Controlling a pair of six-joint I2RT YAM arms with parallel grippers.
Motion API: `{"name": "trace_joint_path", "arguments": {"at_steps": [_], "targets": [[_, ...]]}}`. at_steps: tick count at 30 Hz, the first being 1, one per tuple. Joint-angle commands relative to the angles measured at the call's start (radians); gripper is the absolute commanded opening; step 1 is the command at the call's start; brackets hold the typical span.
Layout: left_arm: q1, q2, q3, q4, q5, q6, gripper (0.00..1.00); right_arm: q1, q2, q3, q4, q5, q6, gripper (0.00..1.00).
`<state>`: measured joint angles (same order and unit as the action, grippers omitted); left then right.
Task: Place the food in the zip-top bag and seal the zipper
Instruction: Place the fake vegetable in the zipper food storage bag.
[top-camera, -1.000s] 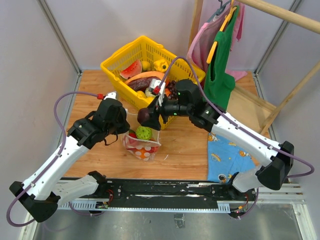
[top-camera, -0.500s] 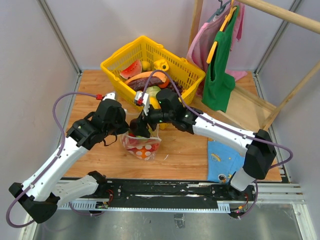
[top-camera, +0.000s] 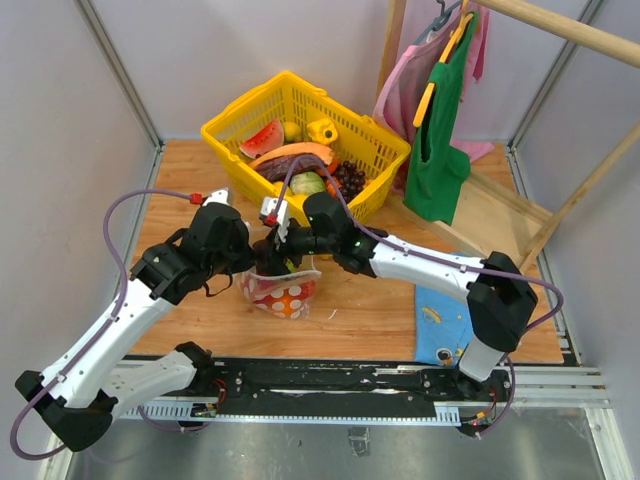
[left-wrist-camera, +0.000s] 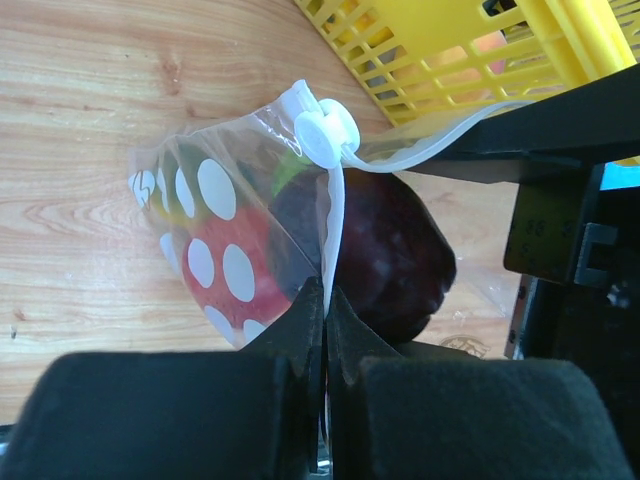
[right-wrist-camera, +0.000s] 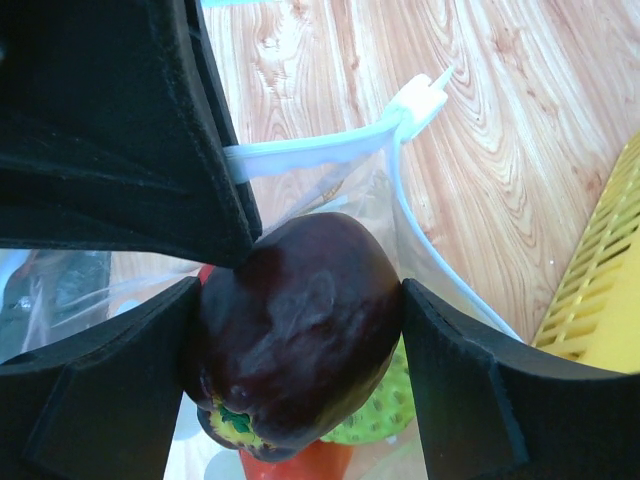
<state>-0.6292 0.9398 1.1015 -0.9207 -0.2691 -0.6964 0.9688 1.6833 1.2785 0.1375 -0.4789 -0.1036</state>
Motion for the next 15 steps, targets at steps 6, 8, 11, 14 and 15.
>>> {"name": "trace_joint_path", "arguments": {"at_steps": [6,8,11,14,15], "targets": [[0.005,-0.026,-0.023,0.025,0.004,-0.029,0.0,0.063,0.04,-0.041,0.222,0.011,-0.088,0.64],[0.005,-0.029,-0.023,0.024,0.002,-0.031,0.0,0.064,0.038,-0.028,0.198,0.016,-0.09,0.69],[0.005,-0.037,-0.023,0.022,-0.006,-0.035,0.0,0.064,0.014,-0.029,0.171,0.027,-0.111,0.77],[0.005,-0.041,-0.024,0.021,-0.011,-0.037,0.0,0.064,-0.023,-0.039,0.144,0.034,-0.132,0.82],[0.005,-0.042,-0.025,0.02,-0.013,-0.038,0.0,0.064,-0.034,-0.04,0.132,0.034,-0.139,0.84]]}}
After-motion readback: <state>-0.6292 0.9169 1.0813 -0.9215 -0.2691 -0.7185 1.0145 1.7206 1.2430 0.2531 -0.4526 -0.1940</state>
